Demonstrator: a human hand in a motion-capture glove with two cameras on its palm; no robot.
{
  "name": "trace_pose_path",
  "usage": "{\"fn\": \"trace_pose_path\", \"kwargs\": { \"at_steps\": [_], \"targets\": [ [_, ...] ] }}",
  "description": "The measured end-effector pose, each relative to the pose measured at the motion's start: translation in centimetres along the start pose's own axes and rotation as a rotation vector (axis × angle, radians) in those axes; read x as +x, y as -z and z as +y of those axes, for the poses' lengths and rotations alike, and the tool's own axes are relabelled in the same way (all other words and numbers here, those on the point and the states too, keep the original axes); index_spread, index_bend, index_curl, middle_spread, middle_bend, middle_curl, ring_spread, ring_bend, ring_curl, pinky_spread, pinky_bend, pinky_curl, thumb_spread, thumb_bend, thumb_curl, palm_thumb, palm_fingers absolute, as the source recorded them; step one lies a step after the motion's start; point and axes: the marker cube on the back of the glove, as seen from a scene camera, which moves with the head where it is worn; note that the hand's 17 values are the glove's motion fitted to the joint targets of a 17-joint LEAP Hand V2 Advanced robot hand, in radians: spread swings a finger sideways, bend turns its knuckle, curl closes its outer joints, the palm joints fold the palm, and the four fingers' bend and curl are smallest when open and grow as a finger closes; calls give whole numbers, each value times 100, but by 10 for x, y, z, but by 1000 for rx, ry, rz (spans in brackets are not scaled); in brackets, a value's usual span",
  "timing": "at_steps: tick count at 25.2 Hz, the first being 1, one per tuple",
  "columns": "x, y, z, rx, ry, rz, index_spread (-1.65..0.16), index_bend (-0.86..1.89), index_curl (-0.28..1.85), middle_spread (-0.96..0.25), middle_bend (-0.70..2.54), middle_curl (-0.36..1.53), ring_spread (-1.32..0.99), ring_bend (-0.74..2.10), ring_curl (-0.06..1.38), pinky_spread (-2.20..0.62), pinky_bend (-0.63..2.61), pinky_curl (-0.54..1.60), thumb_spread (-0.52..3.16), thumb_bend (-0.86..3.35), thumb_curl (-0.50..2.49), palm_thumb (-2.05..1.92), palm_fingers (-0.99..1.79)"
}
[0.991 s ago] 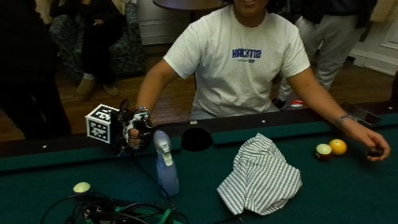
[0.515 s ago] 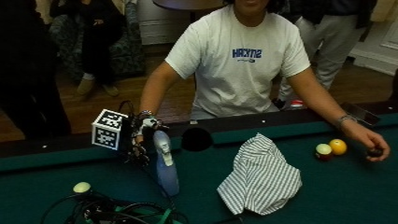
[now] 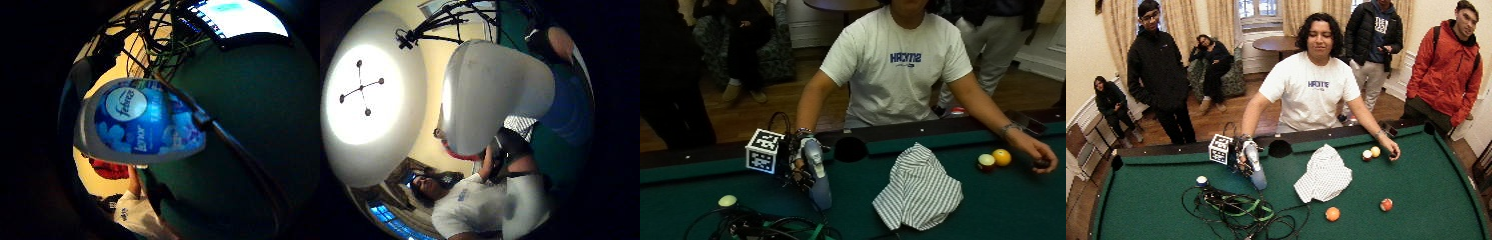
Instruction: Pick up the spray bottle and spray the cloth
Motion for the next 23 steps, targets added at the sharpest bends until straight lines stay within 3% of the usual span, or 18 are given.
{"fn": "trace_pose_path", "kwargs": {
  "at_steps": [12,23],
  "targets": [
    [-5,-18,-24,19,57,-43,-35,6,32,-17,29,40,-16,46,36,4,25,35,92,-5,39,64,70],
    [-8,-31,-48,-6,69,-85,-33,4,22,-14,17,36,-19,60,39,-9,48,40,89,-4,37,56,82]
  ]
}}
